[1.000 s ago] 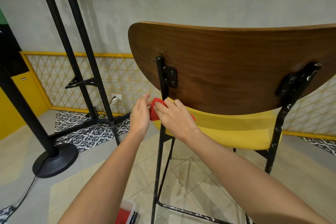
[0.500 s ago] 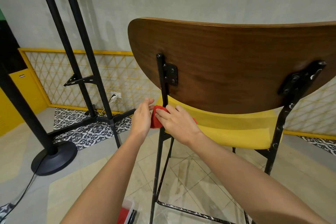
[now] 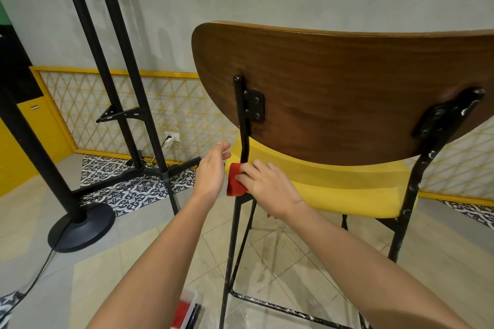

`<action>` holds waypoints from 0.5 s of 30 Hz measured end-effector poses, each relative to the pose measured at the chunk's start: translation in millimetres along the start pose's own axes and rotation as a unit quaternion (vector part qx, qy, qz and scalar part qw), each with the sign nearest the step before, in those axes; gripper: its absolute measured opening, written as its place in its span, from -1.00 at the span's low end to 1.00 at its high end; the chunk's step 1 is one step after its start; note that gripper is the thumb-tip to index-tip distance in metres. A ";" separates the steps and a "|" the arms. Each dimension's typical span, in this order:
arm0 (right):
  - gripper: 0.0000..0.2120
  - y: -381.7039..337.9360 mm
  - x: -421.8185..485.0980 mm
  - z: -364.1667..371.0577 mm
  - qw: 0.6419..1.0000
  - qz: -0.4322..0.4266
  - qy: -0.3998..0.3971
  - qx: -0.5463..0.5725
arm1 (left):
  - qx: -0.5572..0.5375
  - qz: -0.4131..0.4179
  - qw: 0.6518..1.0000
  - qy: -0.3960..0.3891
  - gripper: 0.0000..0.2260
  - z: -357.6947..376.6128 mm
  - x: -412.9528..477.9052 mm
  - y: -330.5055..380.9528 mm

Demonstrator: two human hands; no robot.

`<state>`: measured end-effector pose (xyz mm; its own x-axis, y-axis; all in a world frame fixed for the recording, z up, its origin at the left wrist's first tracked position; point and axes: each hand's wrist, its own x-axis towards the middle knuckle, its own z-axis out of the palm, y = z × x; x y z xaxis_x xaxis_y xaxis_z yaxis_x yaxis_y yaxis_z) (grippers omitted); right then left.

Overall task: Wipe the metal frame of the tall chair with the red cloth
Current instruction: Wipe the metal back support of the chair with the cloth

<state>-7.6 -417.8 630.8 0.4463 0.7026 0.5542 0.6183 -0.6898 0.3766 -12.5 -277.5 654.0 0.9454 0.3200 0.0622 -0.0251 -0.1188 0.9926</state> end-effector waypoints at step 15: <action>-0.70 -13.2 -0.4 5.6 0.950 0.228 0.028 0.210 | -0.003 -0.010 1.000 0.002 -0.61 -4.8 -0.1 -8.9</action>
<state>-12.3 -407.9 621.5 0.7015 0.3294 0.6320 0.5781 -0.7815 -0.2344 -13.9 -271.9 645.7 0.9445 0.3259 0.0420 -0.0074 -0.1068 0.9943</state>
